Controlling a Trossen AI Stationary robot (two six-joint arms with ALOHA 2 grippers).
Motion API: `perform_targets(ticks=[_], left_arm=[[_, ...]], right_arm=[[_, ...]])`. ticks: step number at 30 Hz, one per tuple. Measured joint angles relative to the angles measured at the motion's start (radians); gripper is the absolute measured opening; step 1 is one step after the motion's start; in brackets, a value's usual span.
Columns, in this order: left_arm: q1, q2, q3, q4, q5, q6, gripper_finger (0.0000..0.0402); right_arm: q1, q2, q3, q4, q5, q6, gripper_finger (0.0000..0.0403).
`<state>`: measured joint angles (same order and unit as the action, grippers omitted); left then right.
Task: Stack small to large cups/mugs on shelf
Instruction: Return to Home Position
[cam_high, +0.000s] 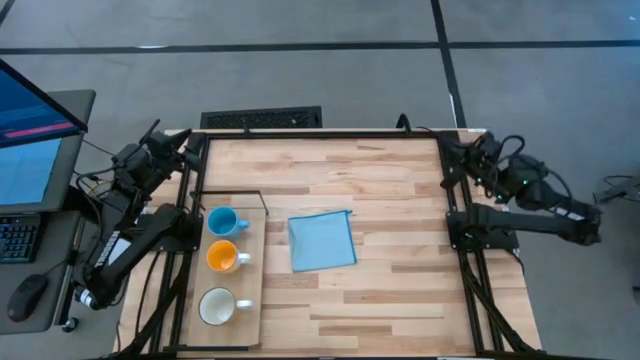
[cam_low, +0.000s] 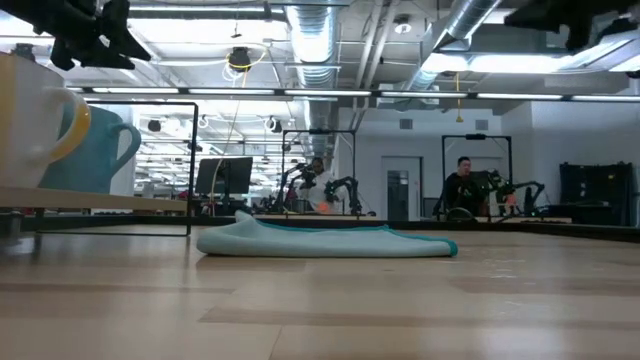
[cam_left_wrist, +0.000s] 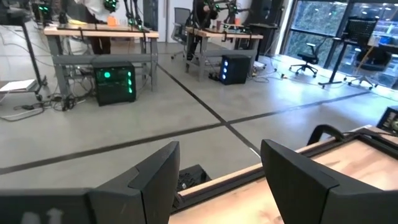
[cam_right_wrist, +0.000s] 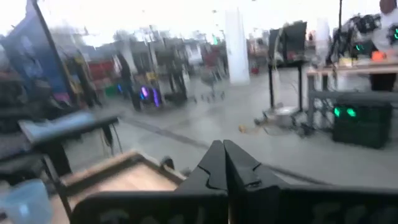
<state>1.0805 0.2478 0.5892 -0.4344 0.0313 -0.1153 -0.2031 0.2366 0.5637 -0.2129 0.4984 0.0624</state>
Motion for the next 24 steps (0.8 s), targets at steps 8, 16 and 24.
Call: perform_targets(ticks=[8, 16, 24], left_arm=[[0.000, -0.008, -0.044, 0.020, 0.016, -0.035, 0.0217], [0.000, -0.107, -0.224, 0.182, 0.003, -0.091, 0.0217], [0.000, -0.227, -0.317, 0.163, -0.030, -0.091, 0.0217]], right_arm=[[0.000, -0.231, -0.207, 0.035, -0.037, 0.007, 0.0006], [-0.002, -0.230, -0.254, 0.063, -0.050, -0.010, 0.0008], [-0.002, -0.234, -0.253, 0.060, -0.052, -0.017, 0.0010]])
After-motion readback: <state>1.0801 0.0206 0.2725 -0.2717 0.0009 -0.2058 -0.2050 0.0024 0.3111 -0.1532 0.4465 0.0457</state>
